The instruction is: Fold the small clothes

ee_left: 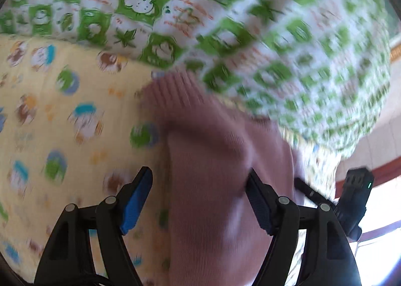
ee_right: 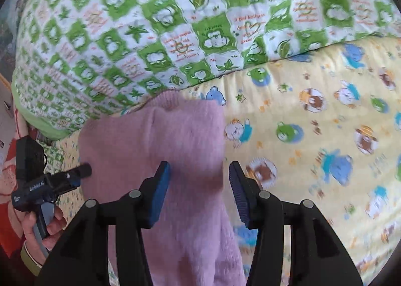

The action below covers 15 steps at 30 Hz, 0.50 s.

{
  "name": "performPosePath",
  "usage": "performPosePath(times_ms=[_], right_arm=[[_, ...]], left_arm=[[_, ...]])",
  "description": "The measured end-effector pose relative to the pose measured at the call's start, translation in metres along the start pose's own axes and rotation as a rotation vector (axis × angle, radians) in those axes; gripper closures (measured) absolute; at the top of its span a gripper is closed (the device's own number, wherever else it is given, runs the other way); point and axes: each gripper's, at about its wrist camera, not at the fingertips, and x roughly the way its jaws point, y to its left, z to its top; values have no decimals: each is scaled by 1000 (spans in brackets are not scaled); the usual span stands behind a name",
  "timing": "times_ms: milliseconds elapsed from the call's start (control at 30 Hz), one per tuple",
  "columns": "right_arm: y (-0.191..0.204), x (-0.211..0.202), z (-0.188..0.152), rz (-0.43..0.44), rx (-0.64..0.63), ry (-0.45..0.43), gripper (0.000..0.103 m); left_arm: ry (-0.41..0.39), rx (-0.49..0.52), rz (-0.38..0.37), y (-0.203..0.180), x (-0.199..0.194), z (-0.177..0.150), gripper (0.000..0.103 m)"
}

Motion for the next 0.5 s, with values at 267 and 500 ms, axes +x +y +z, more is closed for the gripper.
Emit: performPosePath(times_ms=[267, 500], right_arm=[[10, -14, 21, 130, -41, -163, 95], [-12, 36, 23, 40, -4, -32, 92]], left_arm=[[-165, 143, 34, -24, -2, 23, 91], [-142, 124, 138, -12, 21, 32, 71]])
